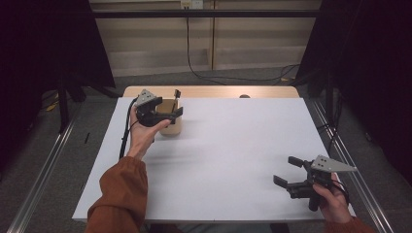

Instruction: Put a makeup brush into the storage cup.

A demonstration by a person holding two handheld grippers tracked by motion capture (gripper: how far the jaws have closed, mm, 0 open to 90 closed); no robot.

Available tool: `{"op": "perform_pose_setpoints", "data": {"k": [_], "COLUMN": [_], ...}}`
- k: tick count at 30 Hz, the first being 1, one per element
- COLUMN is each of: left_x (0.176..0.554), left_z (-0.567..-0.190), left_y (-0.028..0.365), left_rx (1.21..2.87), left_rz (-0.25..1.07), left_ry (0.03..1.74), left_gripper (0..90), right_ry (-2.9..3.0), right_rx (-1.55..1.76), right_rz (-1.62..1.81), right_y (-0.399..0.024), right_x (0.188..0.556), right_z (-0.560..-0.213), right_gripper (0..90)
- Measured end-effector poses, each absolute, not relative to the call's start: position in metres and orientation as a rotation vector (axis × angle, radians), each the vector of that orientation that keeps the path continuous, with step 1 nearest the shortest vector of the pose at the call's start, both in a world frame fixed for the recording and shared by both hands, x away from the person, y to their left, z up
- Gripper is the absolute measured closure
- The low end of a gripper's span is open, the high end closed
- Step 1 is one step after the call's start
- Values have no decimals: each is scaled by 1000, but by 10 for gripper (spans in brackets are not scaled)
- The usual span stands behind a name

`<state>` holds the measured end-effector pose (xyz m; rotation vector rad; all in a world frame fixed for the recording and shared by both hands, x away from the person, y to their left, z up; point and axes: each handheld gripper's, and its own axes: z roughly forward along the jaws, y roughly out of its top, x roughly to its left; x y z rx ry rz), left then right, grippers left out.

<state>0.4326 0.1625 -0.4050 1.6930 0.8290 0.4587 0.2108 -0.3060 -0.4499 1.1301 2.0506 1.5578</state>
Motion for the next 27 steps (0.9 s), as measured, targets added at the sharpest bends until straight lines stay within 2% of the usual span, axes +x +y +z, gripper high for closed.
{"op": "perform_pose_setpoints", "data": {"k": [13, 27], "left_x": [411, 374], "left_z": [-398, -408], "left_y": [166, 182], "left_rx": [1703, 1696], "left_rz": [454, 455], "left_ry": [777, 777], "left_gripper": [15, 25], "right_ry": [2046, 2045], "right_rx": [1118, 1120], "right_rz": [1557, 1556], "right_y": [-305, -305], "right_x": [210, 209], "right_z": [-448, -448], "right_gripper": [21, 21]}}
